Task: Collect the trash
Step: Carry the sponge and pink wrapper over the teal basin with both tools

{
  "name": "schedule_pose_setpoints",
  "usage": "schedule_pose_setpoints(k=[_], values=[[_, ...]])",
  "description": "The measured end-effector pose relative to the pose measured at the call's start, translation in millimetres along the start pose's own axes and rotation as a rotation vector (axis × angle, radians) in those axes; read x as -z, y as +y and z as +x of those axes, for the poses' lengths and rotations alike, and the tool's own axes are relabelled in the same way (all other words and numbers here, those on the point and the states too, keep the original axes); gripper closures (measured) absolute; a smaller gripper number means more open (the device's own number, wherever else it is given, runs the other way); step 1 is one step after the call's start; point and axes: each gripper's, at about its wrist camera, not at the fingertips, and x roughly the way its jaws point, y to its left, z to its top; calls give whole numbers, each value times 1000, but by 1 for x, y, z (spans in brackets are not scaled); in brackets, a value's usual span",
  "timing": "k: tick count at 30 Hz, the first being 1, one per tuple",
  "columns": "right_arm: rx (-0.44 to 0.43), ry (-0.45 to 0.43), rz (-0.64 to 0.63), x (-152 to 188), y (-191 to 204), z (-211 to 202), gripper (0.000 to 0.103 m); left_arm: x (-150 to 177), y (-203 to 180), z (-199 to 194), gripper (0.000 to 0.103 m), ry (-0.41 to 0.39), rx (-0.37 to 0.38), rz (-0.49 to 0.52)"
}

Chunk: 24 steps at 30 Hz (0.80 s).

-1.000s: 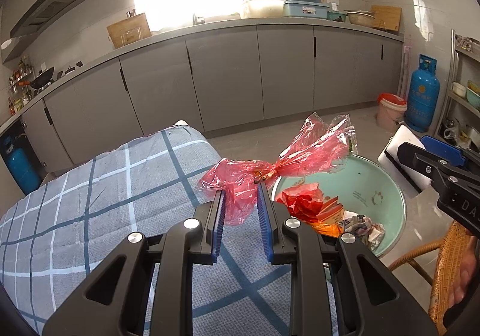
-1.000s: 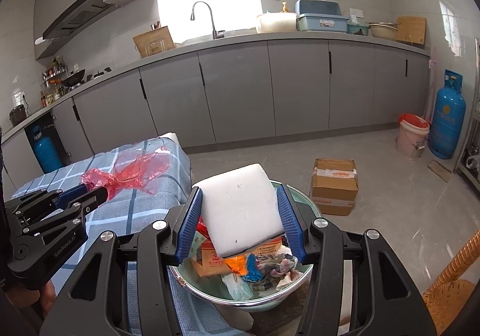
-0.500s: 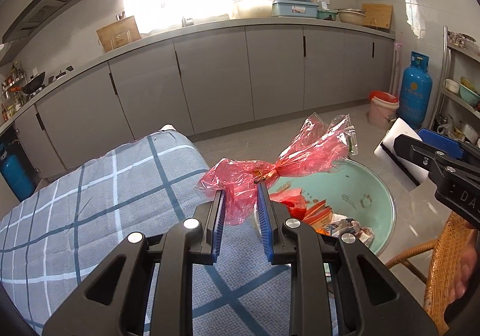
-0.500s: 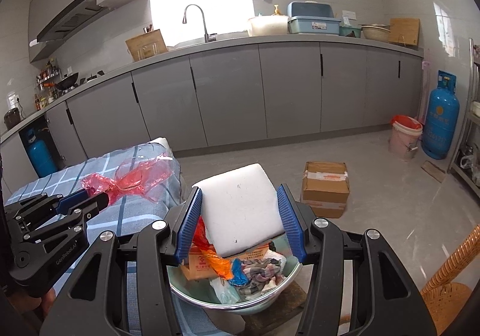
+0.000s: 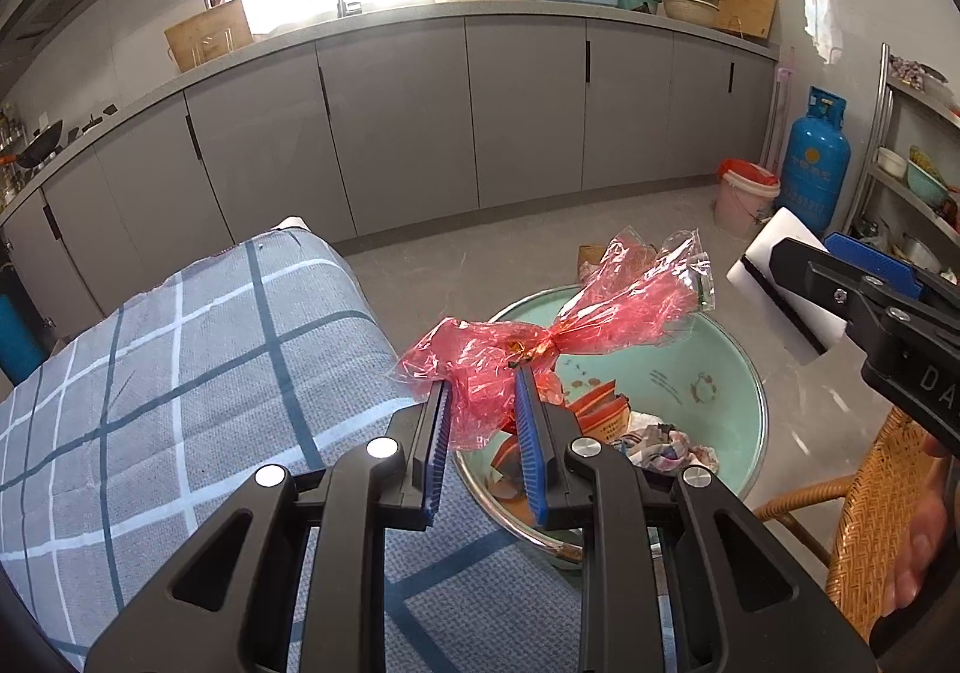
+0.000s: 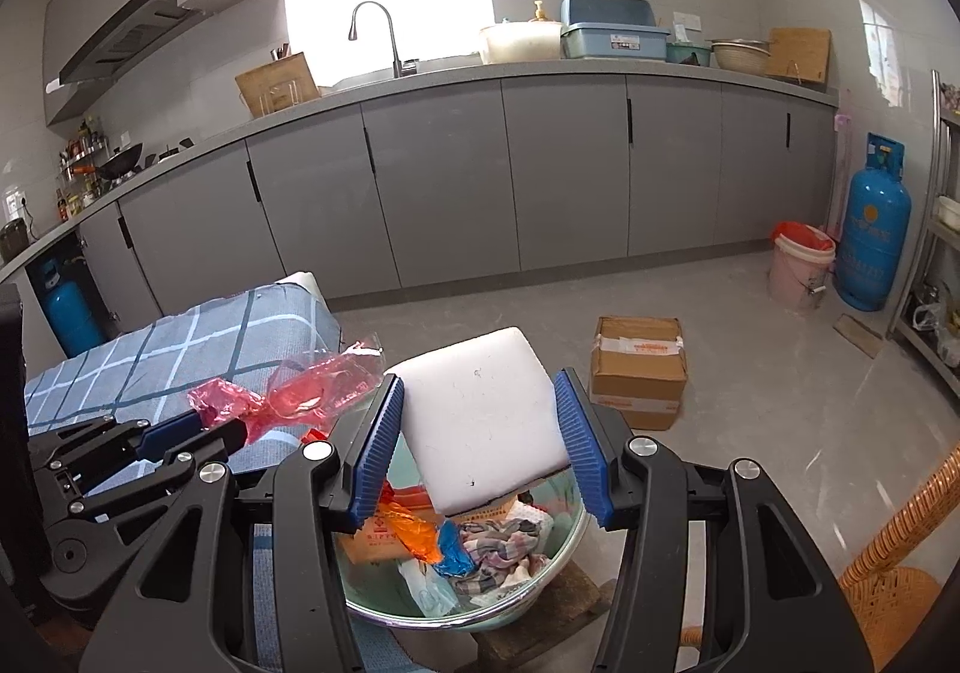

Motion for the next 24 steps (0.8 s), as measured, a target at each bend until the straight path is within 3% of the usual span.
schedule_pose_setpoints(k=[24], values=[[6, 27, -14, 2, 1, 19, 50, 2, 8, 24, 80, 45, -11, -12]])
